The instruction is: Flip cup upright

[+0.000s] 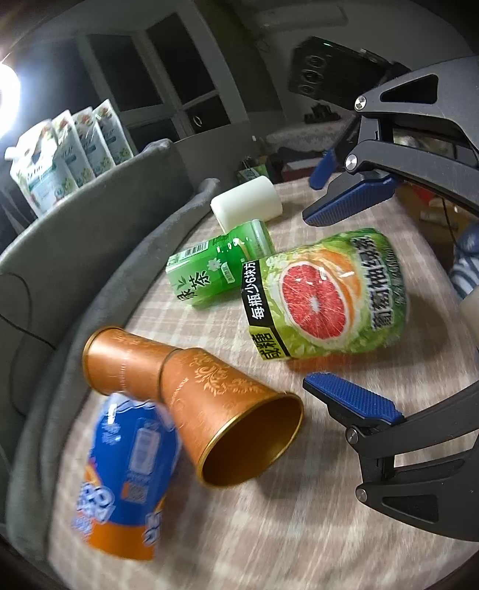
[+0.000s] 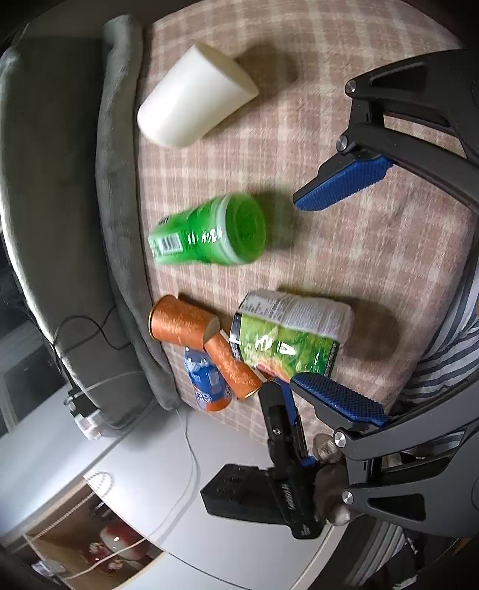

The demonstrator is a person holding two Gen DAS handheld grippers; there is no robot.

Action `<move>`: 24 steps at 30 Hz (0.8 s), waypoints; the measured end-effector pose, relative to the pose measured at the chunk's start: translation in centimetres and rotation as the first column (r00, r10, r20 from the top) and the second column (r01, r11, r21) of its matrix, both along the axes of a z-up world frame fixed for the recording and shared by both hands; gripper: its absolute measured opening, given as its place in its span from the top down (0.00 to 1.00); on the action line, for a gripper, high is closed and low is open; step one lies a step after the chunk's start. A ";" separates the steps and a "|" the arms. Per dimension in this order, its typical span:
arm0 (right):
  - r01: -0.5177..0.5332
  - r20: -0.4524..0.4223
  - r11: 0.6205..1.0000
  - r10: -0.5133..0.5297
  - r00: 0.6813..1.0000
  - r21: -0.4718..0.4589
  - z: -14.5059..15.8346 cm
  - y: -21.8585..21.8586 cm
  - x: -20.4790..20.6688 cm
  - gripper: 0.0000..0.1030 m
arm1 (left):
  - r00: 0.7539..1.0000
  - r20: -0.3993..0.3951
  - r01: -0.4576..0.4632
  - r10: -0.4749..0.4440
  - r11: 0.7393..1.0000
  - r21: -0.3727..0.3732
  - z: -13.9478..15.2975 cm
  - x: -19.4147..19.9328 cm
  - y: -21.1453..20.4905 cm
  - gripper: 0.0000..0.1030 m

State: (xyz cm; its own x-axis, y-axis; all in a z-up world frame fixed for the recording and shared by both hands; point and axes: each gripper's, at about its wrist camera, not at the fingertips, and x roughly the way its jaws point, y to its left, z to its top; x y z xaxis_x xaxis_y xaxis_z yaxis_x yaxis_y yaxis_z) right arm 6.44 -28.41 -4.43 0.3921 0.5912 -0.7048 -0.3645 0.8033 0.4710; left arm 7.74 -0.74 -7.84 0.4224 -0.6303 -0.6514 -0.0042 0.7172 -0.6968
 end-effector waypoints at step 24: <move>0.098 -0.052 0.995 -0.096 0.994 0.032 -2.5 -3.6 0.6 0.11 | 0.998 -0.058 0.004 -0.002 0.999 0.037 -1.7 2.5 -2.1 0.25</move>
